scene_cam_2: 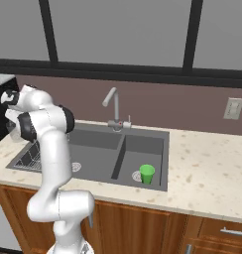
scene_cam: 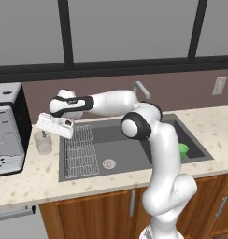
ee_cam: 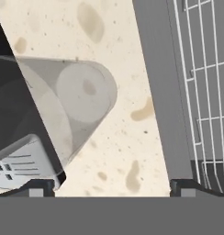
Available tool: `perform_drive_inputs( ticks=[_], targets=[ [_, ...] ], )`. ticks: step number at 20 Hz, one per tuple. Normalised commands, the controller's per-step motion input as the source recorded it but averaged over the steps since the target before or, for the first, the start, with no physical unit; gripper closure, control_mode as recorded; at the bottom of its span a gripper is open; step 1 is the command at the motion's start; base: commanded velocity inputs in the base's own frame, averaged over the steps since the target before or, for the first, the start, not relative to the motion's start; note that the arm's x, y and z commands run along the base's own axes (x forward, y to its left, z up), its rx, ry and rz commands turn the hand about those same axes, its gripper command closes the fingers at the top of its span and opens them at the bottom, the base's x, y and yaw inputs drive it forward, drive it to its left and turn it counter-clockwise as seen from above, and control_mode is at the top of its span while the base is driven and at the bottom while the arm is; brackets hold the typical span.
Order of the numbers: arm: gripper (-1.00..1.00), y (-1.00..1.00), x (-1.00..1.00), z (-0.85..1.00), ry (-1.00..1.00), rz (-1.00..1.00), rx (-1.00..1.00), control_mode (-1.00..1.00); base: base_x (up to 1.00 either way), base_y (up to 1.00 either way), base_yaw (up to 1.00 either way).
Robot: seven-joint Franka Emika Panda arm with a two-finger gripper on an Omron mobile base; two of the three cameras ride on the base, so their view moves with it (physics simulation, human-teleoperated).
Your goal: Move any existing items from the left basin to the right basin for drying. Then move the glass cup from the counter to the left basin of the sink for washing.
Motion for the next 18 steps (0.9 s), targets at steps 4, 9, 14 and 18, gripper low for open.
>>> perform_drive_inputs(
  ticks=[4,9,14,18],
  targets=[
    [-1.0,0.0,0.04,-0.19,-0.07,0.0,0.0,-1.0,0.0,0.0,0.0],
    [-1.0,0.0,0.05,-0.13,-0.07,0.0,0.0,-1.0,0.0,0.0,0.0],
    [-1.0,0.0,0.07,-0.09,-0.06,0.0,0.0,-1.0,0.0,0.0,0.0],
    [-1.0,0.0,0.11,-0.05,-0.09,0.0,0.0,-1.0,0.0,0.0,0.0]
  ],
)
